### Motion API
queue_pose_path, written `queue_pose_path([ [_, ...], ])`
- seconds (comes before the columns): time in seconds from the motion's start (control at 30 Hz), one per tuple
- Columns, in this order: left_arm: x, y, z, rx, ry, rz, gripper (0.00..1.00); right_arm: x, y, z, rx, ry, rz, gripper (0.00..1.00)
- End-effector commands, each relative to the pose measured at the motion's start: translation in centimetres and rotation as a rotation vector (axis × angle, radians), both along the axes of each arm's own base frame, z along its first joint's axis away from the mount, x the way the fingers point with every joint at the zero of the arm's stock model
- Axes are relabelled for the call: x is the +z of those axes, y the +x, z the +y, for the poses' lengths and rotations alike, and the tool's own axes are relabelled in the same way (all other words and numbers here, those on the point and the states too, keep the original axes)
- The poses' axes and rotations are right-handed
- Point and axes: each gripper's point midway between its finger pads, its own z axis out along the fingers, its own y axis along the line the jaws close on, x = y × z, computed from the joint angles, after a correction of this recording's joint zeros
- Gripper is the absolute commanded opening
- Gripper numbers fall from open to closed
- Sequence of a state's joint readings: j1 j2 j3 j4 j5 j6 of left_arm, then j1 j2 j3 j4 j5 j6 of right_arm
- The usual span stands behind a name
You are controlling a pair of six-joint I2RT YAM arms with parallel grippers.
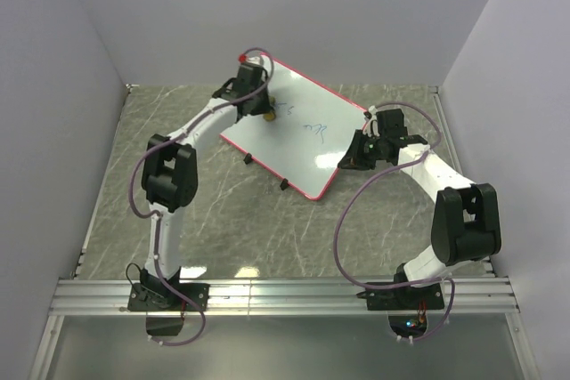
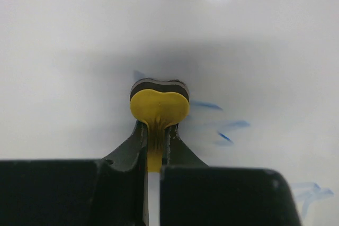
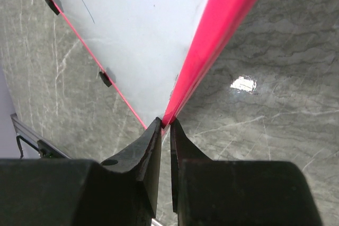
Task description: Erase the whiteboard
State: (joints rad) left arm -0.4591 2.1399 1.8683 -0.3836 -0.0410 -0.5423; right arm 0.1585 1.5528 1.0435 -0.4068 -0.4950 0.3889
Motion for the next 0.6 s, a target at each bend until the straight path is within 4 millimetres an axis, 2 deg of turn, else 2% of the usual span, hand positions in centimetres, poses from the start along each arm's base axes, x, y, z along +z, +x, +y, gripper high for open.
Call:
queue_pose_path([
  [0.0,-2.1,2.5,5.2,0.105,0.073,0.030,0.00,-0.1,-0.6,1.1,0.066,0.007,0.005,0.00],
  [0.07,-2.7,2.7,5.8,0.098,0.101,0.030,0.00,-0.2,-0.6,1.1,0.067,0.004,0.008,0.00],
  [0.17,-3.2,2.0,5.0,0.044,0.129,0.022,0.00,-0.3,-0.4,1.2,0.066,0.007,0.012,0.00],
  [0.27,-2.7,0.5,2.3,-0.032,0.138,-0.007,0.00,-0.3,-0.1,1.2,0.063,0.009,0.014,0.00],
  [0.3,-2.8,-0.5,0.2,-0.076,0.155,-0.015,0.00,-0.3,-0.1,1.3,0.064,0.011,0.015,0.00],
  [0.37,-2.9,-1.7,-1.9,-0.135,0.198,-0.029,0.00,-0.4,0.1,1.3,0.065,0.010,0.015,0.00],
  [0.4,-2.8,-2.8,-4.2,-0.179,0.201,-0.038,0.00,-0.4,0.2,1.3,0.066,0.011,0.015,0.00],
  [0.47,-2.7,-4.3,-6.9,-0.243,0.202,-0.049,0.00,-0.5,0.2,1.3,0.065,0.014,0.021,0.00],
  [0.57,-2.4,-4.6,-8.2,-0.269,0.180,-0.051,0.00,-0.5,0.0,1.5,0.071,0.019,0.023,0.00],
])
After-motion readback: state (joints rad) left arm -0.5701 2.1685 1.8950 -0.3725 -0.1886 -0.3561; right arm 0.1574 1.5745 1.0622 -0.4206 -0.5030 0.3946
